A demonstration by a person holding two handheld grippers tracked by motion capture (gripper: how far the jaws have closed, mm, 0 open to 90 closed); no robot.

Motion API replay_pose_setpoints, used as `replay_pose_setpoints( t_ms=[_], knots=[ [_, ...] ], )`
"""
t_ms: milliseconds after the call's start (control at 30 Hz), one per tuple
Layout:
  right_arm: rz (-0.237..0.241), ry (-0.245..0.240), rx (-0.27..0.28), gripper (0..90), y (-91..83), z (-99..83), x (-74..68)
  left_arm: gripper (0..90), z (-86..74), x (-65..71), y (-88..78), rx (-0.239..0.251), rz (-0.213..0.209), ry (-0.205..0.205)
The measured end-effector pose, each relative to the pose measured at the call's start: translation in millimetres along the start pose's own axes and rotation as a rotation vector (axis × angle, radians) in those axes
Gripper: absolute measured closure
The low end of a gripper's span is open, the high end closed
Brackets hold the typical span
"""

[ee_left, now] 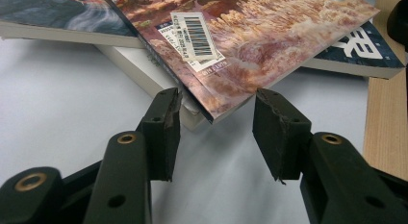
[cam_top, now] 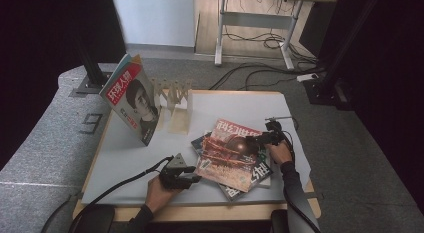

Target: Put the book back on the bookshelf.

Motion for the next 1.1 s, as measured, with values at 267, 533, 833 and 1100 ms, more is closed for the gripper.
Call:
replay_pose_setpoints(
  t_ms=[267,533,833,1100],
  knots=[
    [0.016,0.000,-0.010,3.2,3.2,3.3,-5.1,51.9,-0.2,0.4,0.5,-0.006,-0.001,0.003],
    [-0.011,-0.020,0.019,19.0,-7.7,7.9,-4.3,51.7,-0.3,0.7,1.0,-0.010,0.000,0.004],
    [-0.120,-0.068,0.081,66.4,-24.5,13.6,2.1,51.7,-0.3,0.9,1.1,-0.010,0.001,0.005],
    [-0.154,-0.141,0.132,81.5,-38.0,22.7,-10.6,49.4,-0.4,0.7,1.5,-0.014,0.004,0.005]
  ],
)
Point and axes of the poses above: each handheld gripper's, and its own axes: y roughly forward along the jaws, z roughly out of its top, x roughly to its right, the point moved 7 cm from there along y, roughly forward along the jaws, and after that the axes turned 7 degrees about -z, right-handed, at the moved point
